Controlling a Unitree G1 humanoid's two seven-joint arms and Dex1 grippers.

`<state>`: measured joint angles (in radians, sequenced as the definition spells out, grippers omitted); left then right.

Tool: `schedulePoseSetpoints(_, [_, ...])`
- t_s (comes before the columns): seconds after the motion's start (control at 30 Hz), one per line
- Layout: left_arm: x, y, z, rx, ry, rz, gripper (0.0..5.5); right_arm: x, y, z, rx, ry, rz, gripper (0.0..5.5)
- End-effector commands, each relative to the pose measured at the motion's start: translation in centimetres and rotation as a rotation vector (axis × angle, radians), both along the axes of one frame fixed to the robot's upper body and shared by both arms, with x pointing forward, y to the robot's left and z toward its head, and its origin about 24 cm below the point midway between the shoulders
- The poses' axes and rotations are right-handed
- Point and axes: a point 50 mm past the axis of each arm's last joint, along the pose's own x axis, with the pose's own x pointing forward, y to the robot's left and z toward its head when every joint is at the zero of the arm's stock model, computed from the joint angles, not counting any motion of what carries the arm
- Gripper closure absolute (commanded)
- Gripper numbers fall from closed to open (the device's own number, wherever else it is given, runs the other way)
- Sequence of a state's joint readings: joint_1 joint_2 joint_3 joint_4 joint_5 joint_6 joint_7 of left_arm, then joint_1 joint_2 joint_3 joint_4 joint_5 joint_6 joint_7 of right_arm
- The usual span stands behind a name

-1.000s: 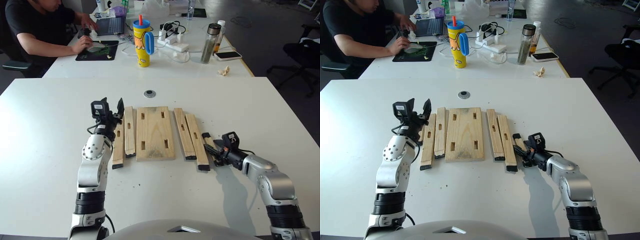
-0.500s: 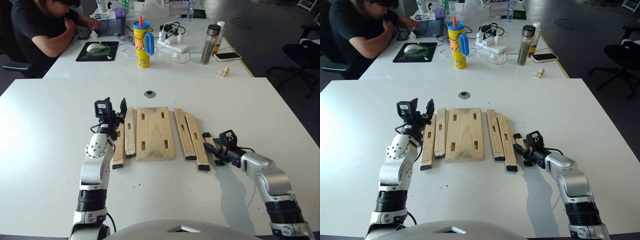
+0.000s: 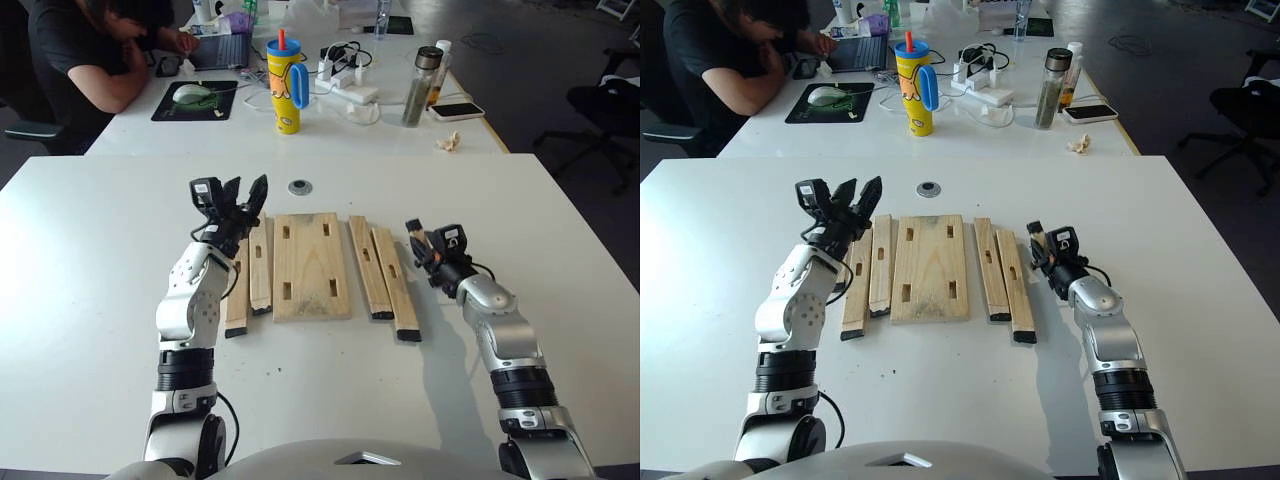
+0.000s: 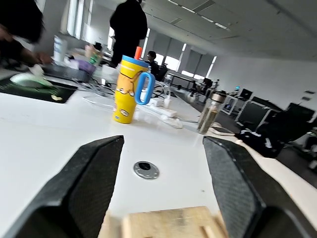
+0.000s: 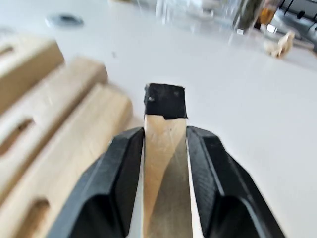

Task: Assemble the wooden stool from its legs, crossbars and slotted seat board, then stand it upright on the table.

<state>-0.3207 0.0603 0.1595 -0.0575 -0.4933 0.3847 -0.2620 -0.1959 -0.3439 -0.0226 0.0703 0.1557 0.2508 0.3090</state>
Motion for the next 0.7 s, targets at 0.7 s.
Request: schedulePoseSetpoints(0.7, [-0.6, -6.3, 3.4, -0.173, 0.1, -0.464, 2.52, -0.8, 8.4, 6.4, -0.017, -0.37, 0.458, 4.16])
